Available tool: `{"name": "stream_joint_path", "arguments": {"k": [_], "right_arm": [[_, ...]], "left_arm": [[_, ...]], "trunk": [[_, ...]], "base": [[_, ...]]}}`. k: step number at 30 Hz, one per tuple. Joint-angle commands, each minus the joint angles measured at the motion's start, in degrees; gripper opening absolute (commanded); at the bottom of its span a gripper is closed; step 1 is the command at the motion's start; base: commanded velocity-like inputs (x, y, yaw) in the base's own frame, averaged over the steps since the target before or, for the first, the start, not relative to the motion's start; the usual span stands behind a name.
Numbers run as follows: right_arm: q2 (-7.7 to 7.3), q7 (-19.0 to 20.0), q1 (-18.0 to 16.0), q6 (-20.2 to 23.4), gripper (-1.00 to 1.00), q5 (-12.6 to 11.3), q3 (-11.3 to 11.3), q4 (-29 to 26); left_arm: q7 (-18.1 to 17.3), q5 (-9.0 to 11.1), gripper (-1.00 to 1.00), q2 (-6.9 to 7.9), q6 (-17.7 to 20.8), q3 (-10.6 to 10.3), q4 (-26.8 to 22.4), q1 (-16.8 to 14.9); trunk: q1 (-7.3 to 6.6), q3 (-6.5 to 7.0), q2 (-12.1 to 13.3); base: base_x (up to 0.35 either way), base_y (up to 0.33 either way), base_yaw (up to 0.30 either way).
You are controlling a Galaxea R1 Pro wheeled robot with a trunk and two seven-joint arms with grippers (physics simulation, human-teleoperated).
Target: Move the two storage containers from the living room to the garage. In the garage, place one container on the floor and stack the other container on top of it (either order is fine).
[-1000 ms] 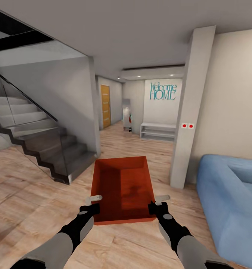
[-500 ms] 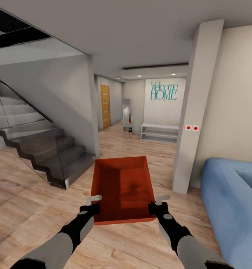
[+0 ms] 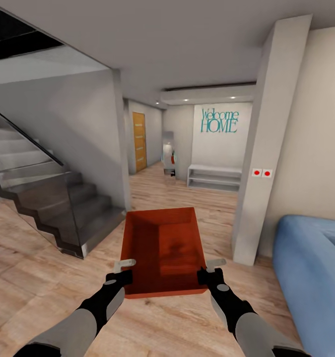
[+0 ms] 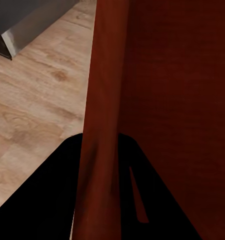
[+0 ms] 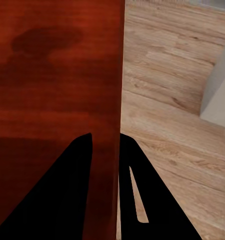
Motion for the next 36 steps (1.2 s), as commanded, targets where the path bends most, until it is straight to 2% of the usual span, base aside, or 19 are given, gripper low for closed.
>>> {"name": "stream_joint_path", "arguments": {"k": [1,36], "right_arm": [[0.06,0.16,-0.05,-0.87,-1.00,-4.63,-1.29,-0.10],[0.06,0.16,-0.05,-0.95,-1.00,-4.63,-1.29,-0.08]], "left_arm": [[3.67,0.24,-1.00,0.17,0.23,3.98,-0.01,0.00],[3.70,0.15,-1.00,0.17,0.14,3.98,-0.01,-0.01]], "trunk": [[0.05,-0.01,-0.03],[0.05,-0.01,-0.03]], "base": [[0.322,0.000,0.000],[0.322,0.000,0.000]]}}
